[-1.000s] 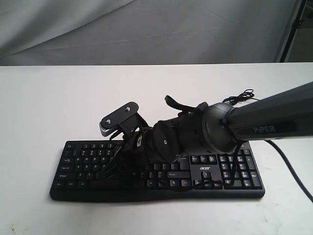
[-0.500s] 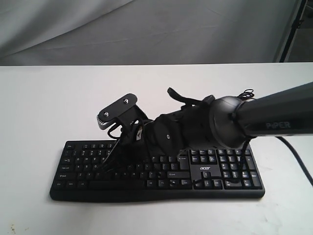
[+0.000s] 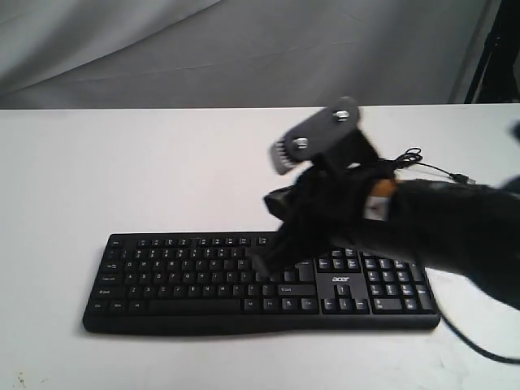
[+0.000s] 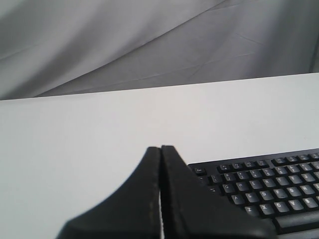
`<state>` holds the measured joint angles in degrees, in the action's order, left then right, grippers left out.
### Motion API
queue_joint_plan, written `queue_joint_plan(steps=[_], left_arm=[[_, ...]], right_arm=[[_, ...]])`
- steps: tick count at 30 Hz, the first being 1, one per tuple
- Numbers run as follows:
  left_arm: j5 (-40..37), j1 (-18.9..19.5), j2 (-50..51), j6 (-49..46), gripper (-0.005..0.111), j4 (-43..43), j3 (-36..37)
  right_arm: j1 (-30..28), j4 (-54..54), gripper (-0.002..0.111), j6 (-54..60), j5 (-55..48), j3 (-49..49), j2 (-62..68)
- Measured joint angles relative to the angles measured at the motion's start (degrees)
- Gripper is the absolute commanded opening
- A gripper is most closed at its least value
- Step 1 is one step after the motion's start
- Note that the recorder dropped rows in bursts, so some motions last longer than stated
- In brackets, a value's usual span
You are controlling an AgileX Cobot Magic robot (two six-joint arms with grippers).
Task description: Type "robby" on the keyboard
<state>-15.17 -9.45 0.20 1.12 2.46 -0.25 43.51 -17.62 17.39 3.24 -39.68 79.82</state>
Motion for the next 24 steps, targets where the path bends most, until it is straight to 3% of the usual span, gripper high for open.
queue_joint_plan(steps=[9, 24], left_arm=[[0.0, 0.0, 0.0, 0.0, 0.0, 0.0, 0.0], [0.0, 0.0, 0.0, 0.0, 0.0, 0.0, 0.0]], right_arm=[[-2.46, -3.02, 0.0, 0.0, 0.39, 18.67, -26.33], [-3.14, -5.81, 0.0, 0.0, 5.32, 22.09, -36.56]])
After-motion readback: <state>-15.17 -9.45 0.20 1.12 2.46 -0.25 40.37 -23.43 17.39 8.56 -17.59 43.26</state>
